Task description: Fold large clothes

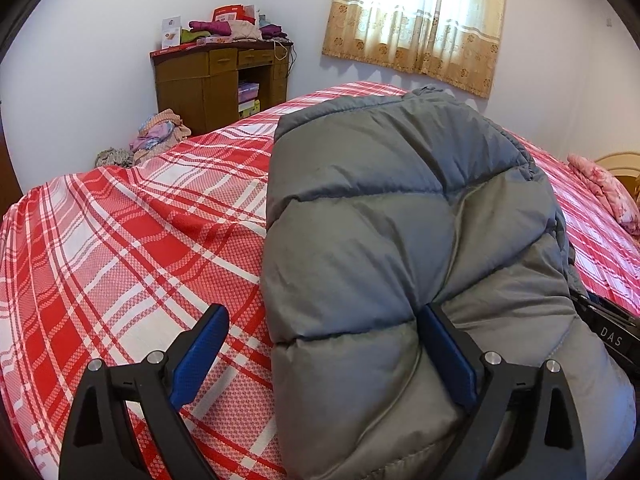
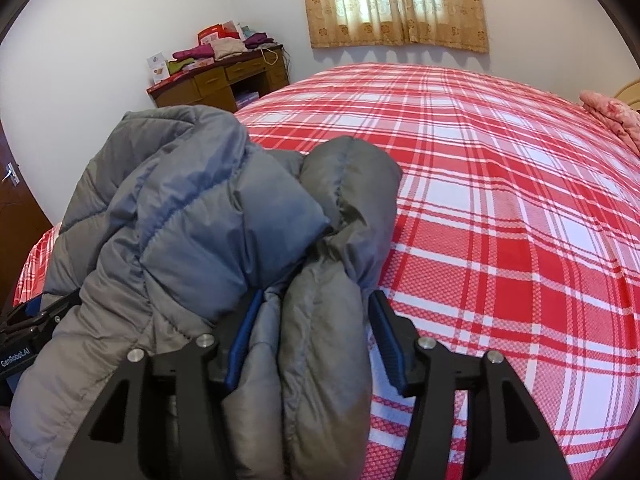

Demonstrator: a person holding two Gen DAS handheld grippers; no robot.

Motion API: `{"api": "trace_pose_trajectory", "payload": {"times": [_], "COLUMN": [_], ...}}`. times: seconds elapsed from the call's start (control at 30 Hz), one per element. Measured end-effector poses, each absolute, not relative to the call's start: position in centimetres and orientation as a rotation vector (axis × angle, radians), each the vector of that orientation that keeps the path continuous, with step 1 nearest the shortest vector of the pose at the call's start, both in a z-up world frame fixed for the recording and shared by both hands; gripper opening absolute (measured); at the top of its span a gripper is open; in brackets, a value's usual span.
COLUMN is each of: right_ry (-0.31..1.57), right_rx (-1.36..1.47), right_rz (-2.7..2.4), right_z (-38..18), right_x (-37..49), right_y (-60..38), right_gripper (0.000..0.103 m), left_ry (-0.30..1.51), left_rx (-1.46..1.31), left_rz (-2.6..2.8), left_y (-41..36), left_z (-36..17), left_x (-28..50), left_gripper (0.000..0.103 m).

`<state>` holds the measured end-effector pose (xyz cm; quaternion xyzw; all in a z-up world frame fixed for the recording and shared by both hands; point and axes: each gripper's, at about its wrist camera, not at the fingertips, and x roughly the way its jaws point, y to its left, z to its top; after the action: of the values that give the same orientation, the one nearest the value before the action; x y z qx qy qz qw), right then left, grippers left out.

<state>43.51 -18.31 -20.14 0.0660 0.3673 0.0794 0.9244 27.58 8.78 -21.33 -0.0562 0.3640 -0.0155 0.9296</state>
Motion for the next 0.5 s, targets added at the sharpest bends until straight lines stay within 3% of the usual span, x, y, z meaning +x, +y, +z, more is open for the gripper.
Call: {"api": "trace_pose_trajectory", "payload": {"times": [0.5], "right_ry": [0.760], "right_rx": [0.138], "right_rz": [0.140], "right_z": [-20.52], "right_x": [44.01], "right_y": [-18.89], "right_gripper": [0.070], "left_ry": [0.730], "left_rx": [-0.082], "left_rz": [-0.015], "left_y": [7.92], "left_z": [-21.24], "left_x": [27.11], "left_gripper": [0.096]}}
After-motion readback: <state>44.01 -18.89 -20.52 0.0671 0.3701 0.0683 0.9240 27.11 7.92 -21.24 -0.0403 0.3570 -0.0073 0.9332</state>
